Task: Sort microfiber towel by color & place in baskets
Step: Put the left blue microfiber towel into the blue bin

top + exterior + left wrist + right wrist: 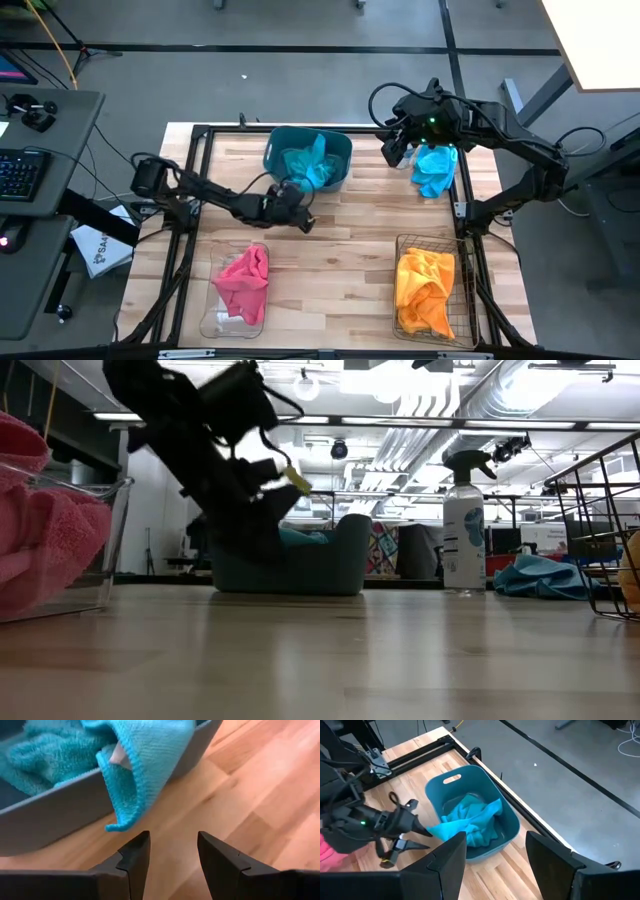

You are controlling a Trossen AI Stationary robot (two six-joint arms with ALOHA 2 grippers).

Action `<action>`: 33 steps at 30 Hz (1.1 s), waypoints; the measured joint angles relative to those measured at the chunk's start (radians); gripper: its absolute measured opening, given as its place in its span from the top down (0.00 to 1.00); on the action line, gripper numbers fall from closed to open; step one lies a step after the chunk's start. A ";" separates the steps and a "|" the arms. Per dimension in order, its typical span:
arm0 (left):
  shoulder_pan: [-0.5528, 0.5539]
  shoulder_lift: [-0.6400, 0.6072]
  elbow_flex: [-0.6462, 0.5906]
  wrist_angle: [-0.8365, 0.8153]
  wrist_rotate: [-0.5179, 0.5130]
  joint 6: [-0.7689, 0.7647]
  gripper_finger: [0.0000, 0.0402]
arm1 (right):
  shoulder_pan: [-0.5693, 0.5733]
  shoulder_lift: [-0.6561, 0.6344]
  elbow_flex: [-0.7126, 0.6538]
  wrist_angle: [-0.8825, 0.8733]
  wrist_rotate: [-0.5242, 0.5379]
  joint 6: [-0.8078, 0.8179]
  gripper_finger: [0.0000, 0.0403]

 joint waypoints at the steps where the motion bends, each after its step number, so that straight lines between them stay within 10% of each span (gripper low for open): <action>1: 0.008 0.007 0.001 0.003 0.010 0.001 0.62 | 0.000 0.000 0.000 0.000 0.000 0.000 0.50; 16: 0.135 -0.119 0.115 0.022 -0.160 0.376 0.62 | 0.000 0.000 0.000 -0.001 0.000 0.018 0.50; 33: 0.368 -0.069 0.116 0.034 0.193 0.333 0.62 | 0.000 0.000 0.000 -0.001 0.000 0.018 0.50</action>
